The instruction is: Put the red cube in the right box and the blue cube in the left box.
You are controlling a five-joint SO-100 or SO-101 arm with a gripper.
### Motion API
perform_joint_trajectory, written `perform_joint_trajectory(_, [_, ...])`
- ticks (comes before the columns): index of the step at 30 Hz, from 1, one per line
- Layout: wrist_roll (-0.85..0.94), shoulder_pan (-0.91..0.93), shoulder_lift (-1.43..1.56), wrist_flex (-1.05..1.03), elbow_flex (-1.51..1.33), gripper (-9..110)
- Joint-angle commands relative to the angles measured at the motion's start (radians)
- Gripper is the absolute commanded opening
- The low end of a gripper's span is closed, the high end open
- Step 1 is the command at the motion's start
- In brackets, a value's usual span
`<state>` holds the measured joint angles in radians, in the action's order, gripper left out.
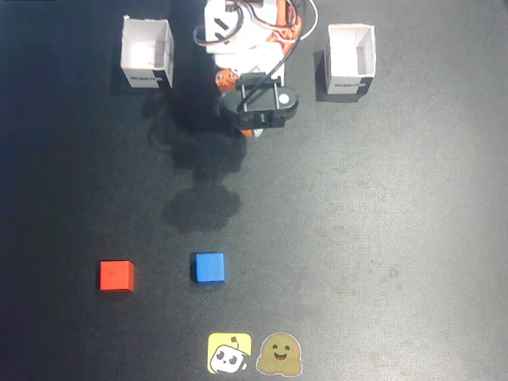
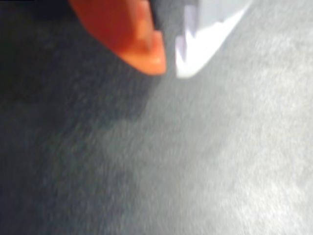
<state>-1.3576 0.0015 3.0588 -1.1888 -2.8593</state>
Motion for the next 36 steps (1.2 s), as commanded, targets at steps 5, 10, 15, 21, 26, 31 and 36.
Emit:
perform_joint_trajectory(5, [0.109, 0.112, -0.443, 0.129, 0.299, 0])
perform_joint_trajectory(10, [0.129, 0.152, -0.506, 0.178, 0.347, 0])
perform_joint_trajectory(15, [0.129, 0.179, -0.624, 0.239, 0.414, 0])
perform_joint_trajectory(21, [0.118, 0.23, -0.742, 0.281, 0.499, 1])
perform_joint_trajectory(26, [0.123, 0.284, -0.827, 0.307, 0.554, 2])
perform_joint_trajectory(31, [0.155, 0.359, -0.969, 0.316, 0.669, 2])
perform_joint_trajectory(36, [0.158, 0.399, -1.071, 0.383, 0.712, 5])
